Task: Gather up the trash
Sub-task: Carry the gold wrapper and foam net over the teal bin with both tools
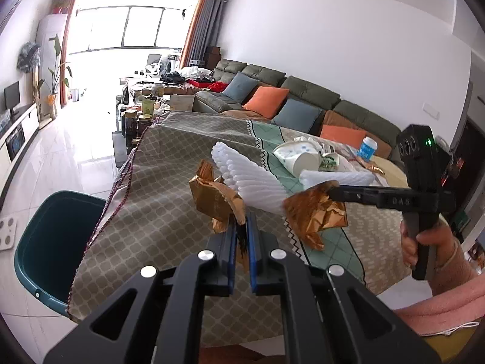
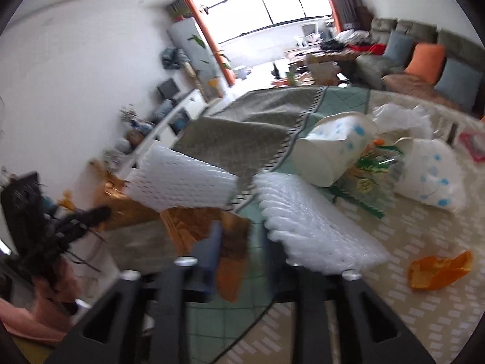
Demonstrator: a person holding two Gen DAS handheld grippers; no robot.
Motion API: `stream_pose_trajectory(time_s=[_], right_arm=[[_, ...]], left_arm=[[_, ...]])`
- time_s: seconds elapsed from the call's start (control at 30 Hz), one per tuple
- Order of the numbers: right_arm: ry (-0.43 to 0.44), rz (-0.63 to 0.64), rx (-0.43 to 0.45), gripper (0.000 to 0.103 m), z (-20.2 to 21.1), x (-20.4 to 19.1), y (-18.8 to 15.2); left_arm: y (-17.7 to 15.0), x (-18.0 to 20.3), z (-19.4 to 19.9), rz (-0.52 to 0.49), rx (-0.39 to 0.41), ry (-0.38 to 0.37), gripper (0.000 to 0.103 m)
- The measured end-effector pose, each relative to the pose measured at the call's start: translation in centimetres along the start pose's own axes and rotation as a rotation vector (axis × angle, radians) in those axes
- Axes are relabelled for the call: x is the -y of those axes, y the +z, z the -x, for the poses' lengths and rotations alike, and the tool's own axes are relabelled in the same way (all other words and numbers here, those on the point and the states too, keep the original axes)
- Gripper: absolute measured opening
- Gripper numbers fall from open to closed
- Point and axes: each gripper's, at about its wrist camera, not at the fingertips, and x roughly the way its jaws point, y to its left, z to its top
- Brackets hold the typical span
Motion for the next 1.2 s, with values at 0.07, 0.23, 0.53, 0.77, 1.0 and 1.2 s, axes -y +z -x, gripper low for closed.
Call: stream_pose_trajectory(time_s=[0.07, 0.23, 0.53, 0.77, 1.0, 1.2], right_arm=[[-0.002, 0.028, 0.037, 0.061, 0.8, -0.7, 0.2], [0.022, 0.098, 0.086, 0.061, 1.5, -3.0, 1.2], [0.041, 0.325, 0.015, 0.06, -4.3, -9.8, 1.6], [-0.052, 0.409, -0.011, 0.034, -7.6, -11.4, 1.4], [0.001, 0.374, 0.051, 0.012, -5.6, -10.8, 2.9], [0.178, 0.243, 0.066, 0.012, -4.3, -9.2, 5.4]], left_arm=[[0.1, -0.3, 0.2, 0.01, 0.009, 0.003, 0.008], [0.3, -0.8, 0.4, 0.033, 0.027, 0.011, 0.008], [1.0, -0.7, 0.3, 0.048, 0.046, 0.009, 0.008], [1.0, -1.3, 0.5, 0.066, 0.054, 0.011, 0.008], [1.0, -2.6, 1.4, 0.099, 0.078, 0.027, 0.008], [1.0, -4.1, 2.6, 0.144, 0.118, 0.051, 0.008]])
